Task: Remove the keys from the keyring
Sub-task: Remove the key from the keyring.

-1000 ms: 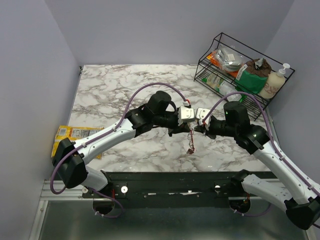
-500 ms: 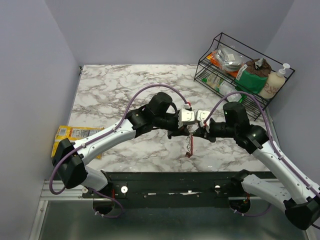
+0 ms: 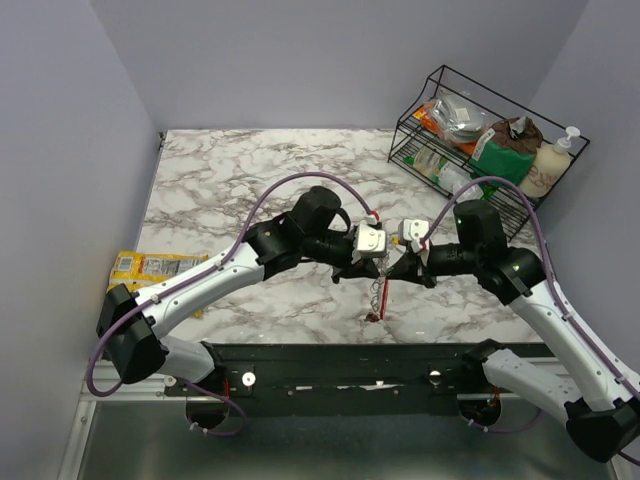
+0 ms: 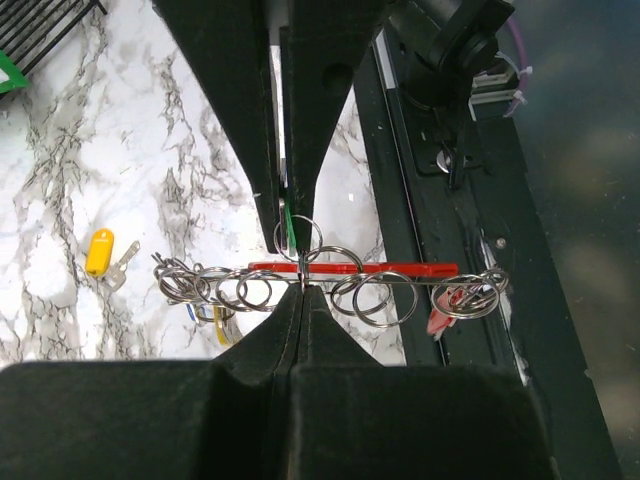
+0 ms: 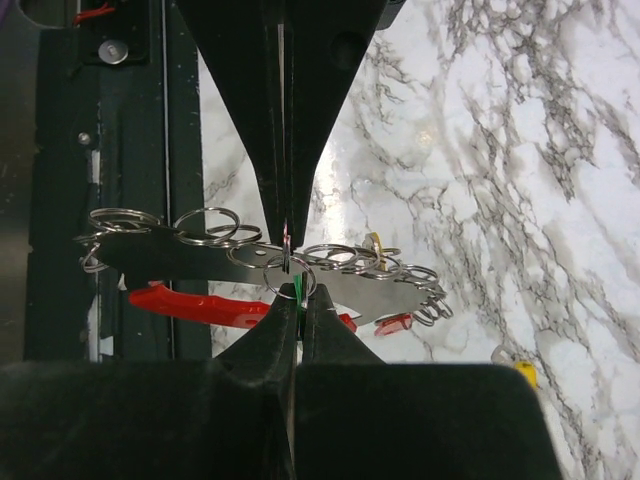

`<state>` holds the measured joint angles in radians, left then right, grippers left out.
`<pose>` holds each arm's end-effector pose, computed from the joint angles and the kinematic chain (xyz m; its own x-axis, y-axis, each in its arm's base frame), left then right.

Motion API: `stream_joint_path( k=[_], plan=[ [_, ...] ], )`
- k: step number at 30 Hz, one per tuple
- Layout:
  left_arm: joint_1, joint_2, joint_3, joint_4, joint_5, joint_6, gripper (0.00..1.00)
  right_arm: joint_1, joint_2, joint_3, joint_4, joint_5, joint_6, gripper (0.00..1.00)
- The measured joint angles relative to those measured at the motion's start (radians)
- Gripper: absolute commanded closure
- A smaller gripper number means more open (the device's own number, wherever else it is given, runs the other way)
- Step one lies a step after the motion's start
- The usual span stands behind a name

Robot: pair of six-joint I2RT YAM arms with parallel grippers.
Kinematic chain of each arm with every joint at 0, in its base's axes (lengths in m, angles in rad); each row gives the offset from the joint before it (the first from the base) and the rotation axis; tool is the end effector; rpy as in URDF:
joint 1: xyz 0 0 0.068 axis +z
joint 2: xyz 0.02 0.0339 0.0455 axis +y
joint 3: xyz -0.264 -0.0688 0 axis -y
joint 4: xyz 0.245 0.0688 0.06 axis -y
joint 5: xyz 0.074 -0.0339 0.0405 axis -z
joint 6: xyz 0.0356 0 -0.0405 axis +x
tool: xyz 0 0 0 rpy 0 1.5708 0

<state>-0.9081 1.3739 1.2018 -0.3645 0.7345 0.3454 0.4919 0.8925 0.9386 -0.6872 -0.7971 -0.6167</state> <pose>0.1697 -0.2562 0.3382 0.0221 0.3801 -0.9247 0.9905 -0.1341 -0.0314 0.1427 0.1054 0.3312 0.0531 -0.4301 -0.9012 -0.9864 0.1182 -0.1145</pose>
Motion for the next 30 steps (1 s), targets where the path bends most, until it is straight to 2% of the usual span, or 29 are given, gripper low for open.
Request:
stream_joint_path(
  k=[16, 21, 30],
  plan=[
    [-0.072, -0.041, -0.044, 0.025, -0.209, 0.092, 1.00, -0.011, 0.121, 0.118, -0.138, -0.063, -0.036, 0.99],
    [-0.088, -0.040, -0.049, 0.027, -0.232, 0.100, 1.00, -0.014, 0.147, 0.140, -0.189, -0.081, -0.068, 0.99],
    [-0.121, -0.019, -0.029, -0.001, -0.270, 0.148, 1.00, -0.016, 0.265, 0.265, -0.376, -0.092, -0.172, 0.99]
  ],
)
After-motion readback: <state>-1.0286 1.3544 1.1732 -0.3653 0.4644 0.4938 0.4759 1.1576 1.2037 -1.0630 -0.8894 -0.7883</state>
